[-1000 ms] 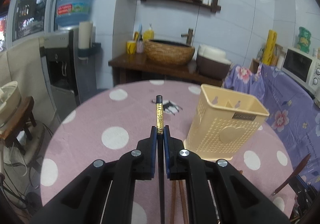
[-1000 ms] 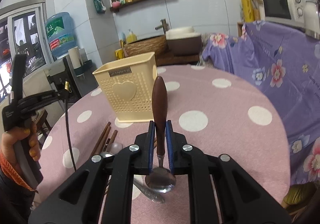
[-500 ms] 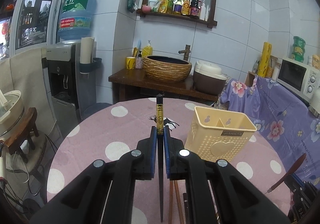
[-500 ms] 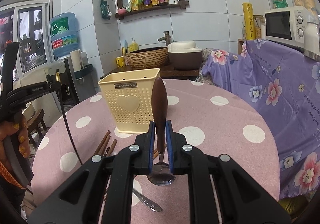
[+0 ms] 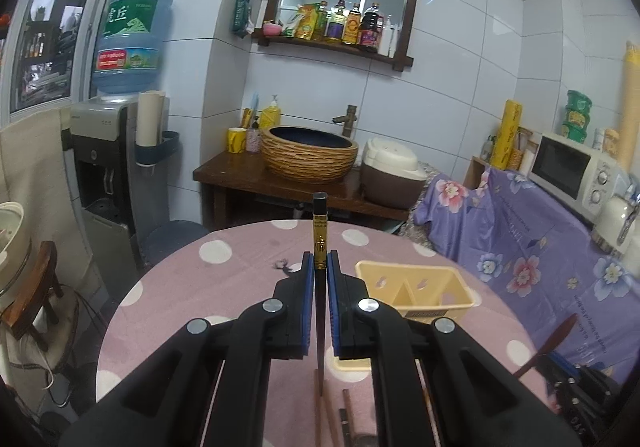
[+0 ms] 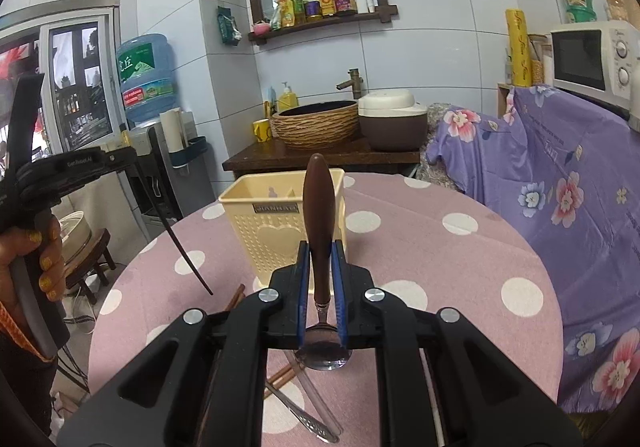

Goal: Organize utensils
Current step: 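Carry both utensils over the holder and drop them in, opening both tools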

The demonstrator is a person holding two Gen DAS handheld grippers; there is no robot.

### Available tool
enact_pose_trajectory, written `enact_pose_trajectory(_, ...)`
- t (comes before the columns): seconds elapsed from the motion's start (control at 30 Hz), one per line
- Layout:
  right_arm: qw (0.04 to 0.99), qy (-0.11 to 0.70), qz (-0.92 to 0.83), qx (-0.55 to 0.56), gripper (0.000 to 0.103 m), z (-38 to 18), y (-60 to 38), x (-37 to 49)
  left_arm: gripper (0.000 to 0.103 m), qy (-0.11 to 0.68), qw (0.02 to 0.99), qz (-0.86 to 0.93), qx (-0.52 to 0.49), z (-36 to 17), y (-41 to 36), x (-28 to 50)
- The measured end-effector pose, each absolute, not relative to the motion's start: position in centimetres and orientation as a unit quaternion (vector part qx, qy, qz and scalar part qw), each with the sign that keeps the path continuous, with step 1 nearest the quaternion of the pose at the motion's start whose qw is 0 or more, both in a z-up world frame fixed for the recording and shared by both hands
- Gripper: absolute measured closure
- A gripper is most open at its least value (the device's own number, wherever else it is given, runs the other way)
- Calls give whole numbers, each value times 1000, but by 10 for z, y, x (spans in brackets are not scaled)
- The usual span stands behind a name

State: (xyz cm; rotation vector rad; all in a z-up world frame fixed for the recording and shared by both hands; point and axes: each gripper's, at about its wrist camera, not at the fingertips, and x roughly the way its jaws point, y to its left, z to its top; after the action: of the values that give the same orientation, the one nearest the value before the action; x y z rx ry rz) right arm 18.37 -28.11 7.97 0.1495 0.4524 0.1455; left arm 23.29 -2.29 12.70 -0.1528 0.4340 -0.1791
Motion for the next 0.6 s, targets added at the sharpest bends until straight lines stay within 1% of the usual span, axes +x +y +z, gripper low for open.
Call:
enact_pose_trajectory(0.07,970,218,82,74,91,96,-280,191,95,211,969,-99,-80,145,-23,237)
enact_pose_trajectory(0.2,976,190,89,64,91,144,-274,214,95,188,971,-122,-87,194,-29,245)
enact_pose_trajectory(0.33,982,160,77,57,91,184,-267,242,95,172,972,-132,-92,231,-46,262)
enact_pose_trajectory(0.47,985,155,58,56,91,191,-260,274,95,170,973,-123,-90,233,-63,283)
enact_pose_trajectory(0.6,982,174,42,58,91,162,-255,302,95,188,972,-112,-85,203,-78,304)
